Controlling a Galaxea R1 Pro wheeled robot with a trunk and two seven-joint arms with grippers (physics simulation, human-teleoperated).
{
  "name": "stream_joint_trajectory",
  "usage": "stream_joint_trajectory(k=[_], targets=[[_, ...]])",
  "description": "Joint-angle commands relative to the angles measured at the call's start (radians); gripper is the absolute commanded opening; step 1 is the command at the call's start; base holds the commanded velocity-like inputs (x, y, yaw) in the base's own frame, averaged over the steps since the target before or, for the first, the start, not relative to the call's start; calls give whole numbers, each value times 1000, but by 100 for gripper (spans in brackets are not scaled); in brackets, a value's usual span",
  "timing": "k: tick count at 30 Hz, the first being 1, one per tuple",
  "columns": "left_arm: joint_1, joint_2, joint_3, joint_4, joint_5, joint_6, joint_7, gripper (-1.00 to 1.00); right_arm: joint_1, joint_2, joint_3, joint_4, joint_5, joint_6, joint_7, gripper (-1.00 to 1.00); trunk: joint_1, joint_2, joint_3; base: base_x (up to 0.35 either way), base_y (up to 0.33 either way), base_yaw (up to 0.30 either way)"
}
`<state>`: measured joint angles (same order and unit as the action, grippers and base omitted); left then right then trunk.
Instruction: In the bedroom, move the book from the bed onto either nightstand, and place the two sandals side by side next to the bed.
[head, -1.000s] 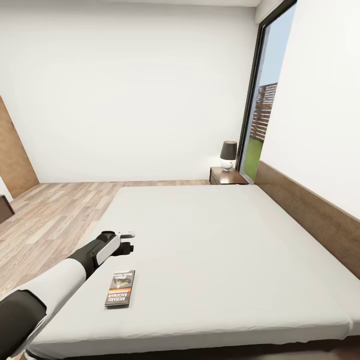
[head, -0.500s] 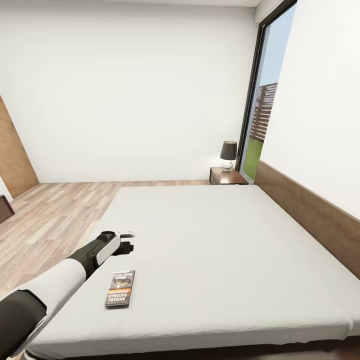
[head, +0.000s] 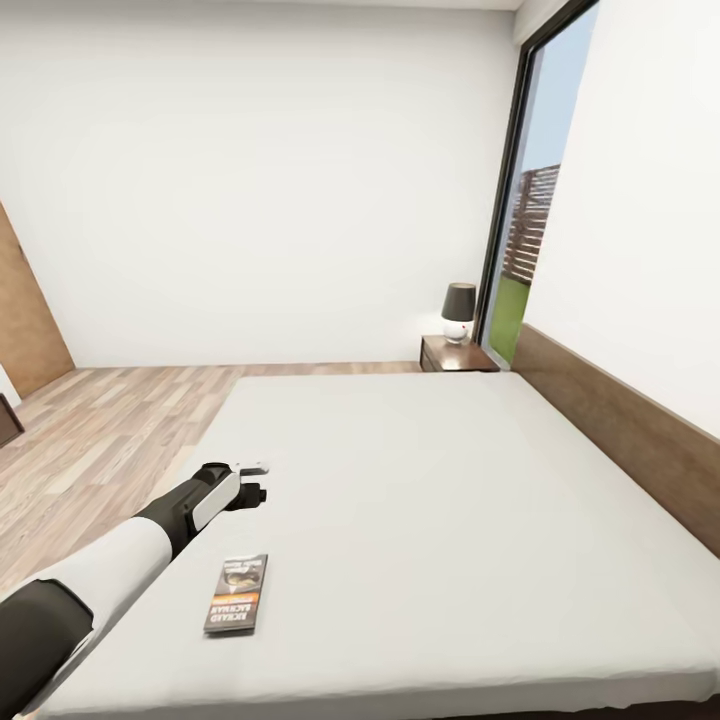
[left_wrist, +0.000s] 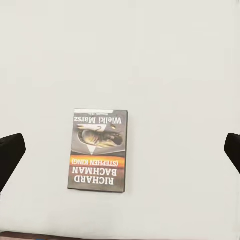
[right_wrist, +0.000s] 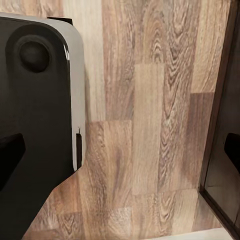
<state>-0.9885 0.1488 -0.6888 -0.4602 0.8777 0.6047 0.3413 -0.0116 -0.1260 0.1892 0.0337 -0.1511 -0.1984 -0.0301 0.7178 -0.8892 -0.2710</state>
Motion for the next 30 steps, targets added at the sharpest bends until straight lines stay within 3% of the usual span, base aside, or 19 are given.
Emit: stream_joint_trajectory(k=[1, 9, 30], targets=[[-1, 1, -8, -3, 11, 2, 8, 100, 0, 0, 9, 3, -10, -6, -1, 100, 1, -1, -1, 242, 56, 0], [-1, 3, -8, -6, 11, 1, 9, 100, 8, -2, 9, 3, -10, -5, 0, 100, 1, -1, -1, 140, 27, 0], [-1, 1, -9, -8, 11, 0, 14, 100, 16, -4, 9, 4, -9, -4, 0, 100, 1, -1, -1, 14, 2, 0]])
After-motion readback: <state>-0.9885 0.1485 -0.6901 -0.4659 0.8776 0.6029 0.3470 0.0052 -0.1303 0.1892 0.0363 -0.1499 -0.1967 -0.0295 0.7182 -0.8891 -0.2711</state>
